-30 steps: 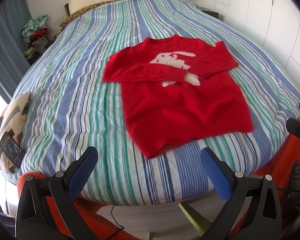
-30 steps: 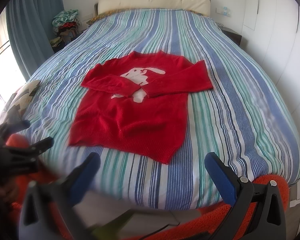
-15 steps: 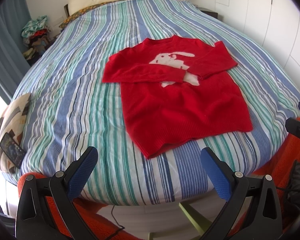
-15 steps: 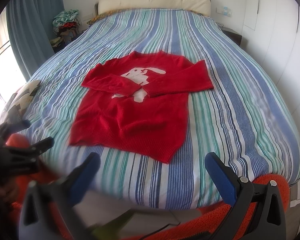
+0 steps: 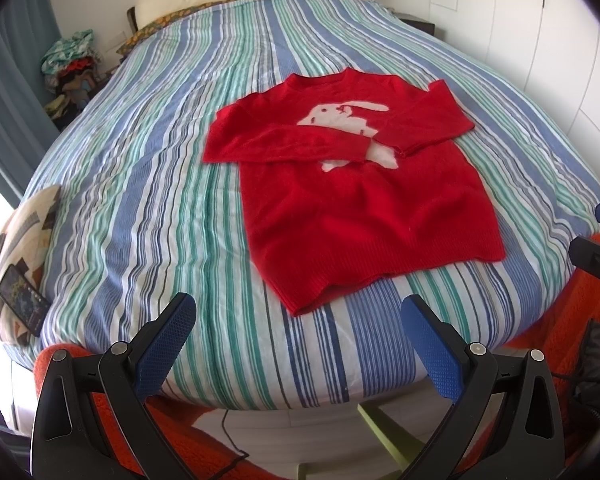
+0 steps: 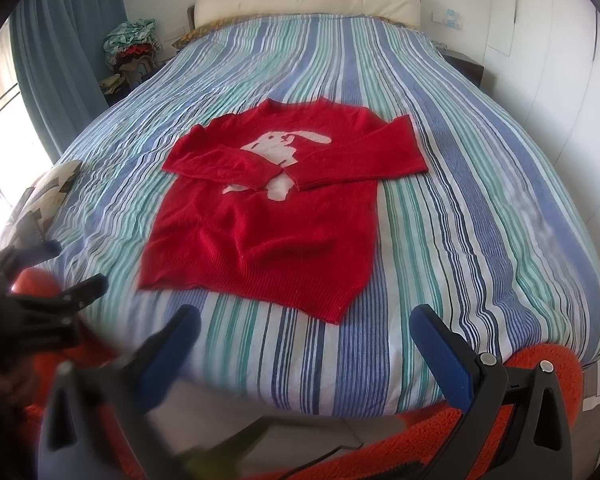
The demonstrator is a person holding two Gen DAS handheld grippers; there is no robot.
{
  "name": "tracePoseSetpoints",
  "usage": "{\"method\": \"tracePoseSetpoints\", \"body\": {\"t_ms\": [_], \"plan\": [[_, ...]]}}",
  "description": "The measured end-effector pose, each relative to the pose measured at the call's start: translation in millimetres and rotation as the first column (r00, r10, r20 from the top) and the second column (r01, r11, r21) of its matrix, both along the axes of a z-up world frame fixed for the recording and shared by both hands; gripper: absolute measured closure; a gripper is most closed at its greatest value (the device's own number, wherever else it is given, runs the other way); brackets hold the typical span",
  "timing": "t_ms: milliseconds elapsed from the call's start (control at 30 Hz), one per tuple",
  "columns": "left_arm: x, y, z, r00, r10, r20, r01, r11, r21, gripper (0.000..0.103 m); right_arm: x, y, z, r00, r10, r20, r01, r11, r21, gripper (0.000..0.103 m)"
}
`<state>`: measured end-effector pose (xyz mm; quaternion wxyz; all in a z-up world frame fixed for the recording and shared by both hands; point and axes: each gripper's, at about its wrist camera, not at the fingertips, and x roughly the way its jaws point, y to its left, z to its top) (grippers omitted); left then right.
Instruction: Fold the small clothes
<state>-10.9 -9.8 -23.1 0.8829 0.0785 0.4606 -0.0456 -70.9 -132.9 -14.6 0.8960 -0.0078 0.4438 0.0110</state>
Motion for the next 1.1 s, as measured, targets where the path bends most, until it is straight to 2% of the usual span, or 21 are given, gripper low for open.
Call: {"method": "tracePoseSetpoints", "body": {"t_ms": [167, 267, 367, 433, 500, 600, 633, 667, 733, 767, 833, 900, 933, 967, 1000, 1033, 1067, 1100], "plan": [[0.8, 4.9, -2.9, 1.0, -0.003, -0.016, 0.003, 1.0, -0.003, 0.001, 2.8, -2.0, -2.3, 1.0, 0.002, -0.008, -0.002, 1.0, 0.004, 0.0], [4.8, 29.7, -10.6, 0.998, 0.048, -0.039, -0.049, 0.998, -0.027, 0.001, 4.3, -6.9, -1.7, 1.0, 0.007, -0.002, -0.007, 1.0, 0.022, 0.0], [16.4, 69.9, -34.2, 0.982, 0.135, -0.134, -0.15, 0.982, -0.11, 0.001, 6.2, -31.1, -2.8, 0.999, -0.031, 0.016, 0.03, 0.999, 0.039, 0.0], [25.1, 90.8, -52.4, 0.968, 0.145, -0.204, -0.186, 0.962, -0.2, 0.001, 10.1, -51.6, -11.4, 0.998, -0.07, -0.005, 0.07, 0.997, 0.038, 0.0], [36.4, 100.4, -68.8, 0.96, 0.116, -0.256, -0.192, 0.935, -0.298, 0.001, 17.8, -74.2, -27.4, 0.992, -0.108, -0.059, 0.113, 0.99, 0.084, 0.0], [57.2, 97.2, -91.1, 0.942, 0.052, -0.331, -0.198, 0.883, -0.425, 0.004, 34.6, -94.9, -55.5, 0.985, -0.094, -0.146, 0.125, 0.969, 0.212, 0.0], [63.3, 91.1, -95.7, 0.938, 0.023, -0.345, -0.192, 0.864, -0.465, 0.007, 40.9, -98.2, -65.1, 0.982, -0.078, -0.173, 0.121, 0.959, 0.257, 0.0], [69.0, 85.5, -100.8, 0.936, -0.005, -0.353, -0.18, 0.853, -0.49, 0.015, 47.7, -99.6, -75.1, 0.978, -0.059, -0.201, 0.119, 0.947, 0.298, 0.0], [79.4, 72.6, -110.6, 0.927, -0.056, -0.371, -0.149, 0.854, -0.499, 0.026, 60.1, -100.1, -93.6, 0.969, -0.029, -0.246, 0.121, 0.923, 0.367, 0.0], [83.0, 67.4, -114.2, 0.923, -0.063, -0.378, -0.141, 0.861, -0.488, 0.028, 65.5, -100.2, -100.5, 0.967, -0.012, -0.254, 0.116, 0.91, 0.398, 0.0], [85.7, 62.7, -117.8, 0.926, -0.063, -0.373, -0.139, 0.86, -0.491, 0.028, 75.1, -100.6, -114.1, 0.964, 0.004, -0.266, 0.12, 0.886, 0.449, 0.008], [87.0, 60.2, -119.2, 0.925, -0.061, -0.375, -0.151, 0.847, -0.51, 0.034, 82.1, -101.9, -126.2, 0.962, 0.011, -0.273, 0.135, 0.85, 0.509, 0.017], [90.4, 59.1, -121.6, 0.92, -0.067, -0.387, -0.157, 0.842, -0.517, 0.053, 87.9, -102.4, -132.4, 0.962, 0.019, -0.272, 0.137, 0.829, 0.542, 0.021], [92.6, 56.5, -123.4, 0.909, -0.084, -0.408, -0.156, 0.839, -0.521, 0.08, 91.2, -100.7, -140.0, 0.961, 0.026, -0.276, 0.143, 0.805, 0.575, 0.025], [93.7, 54.1, -125.6, 0.899, -0.091, -0.428, -0.158, 0.844, -0.512, 0.093, 94.9, -98.1, -147.6, 0.958, 0.036, -0.284, 0.152, 0.776, 0.612, 0.038], [93.4, 54.1, -126.0, 0.895, -0.083, -0.438, -0.167, 0.849, -0.501, 0.096, 99.0, -95.4, -156.2, 0.953, 0.058, -0.296, 0.156, 0.744, 0.65, 0.067], [92.4, 56.2, -124.0, 0.895, -0.076, -0.439, -0.174, 0.847, -0.502, 0.097, 101.8, -92.4, -162.2, 0.947, 0.069, -0.313, 0.164, 0.734, 0.659, 0.086], [89.7, 59.3, -120.2, 0.896, -0.07, -0.438, -0.175, 0.852, -0.493, 0.098, 103.0, -91.2, -164.5, 0.941, 0.05, -0.335, 0.182, 0.759, 0.625, 0.098]]}}
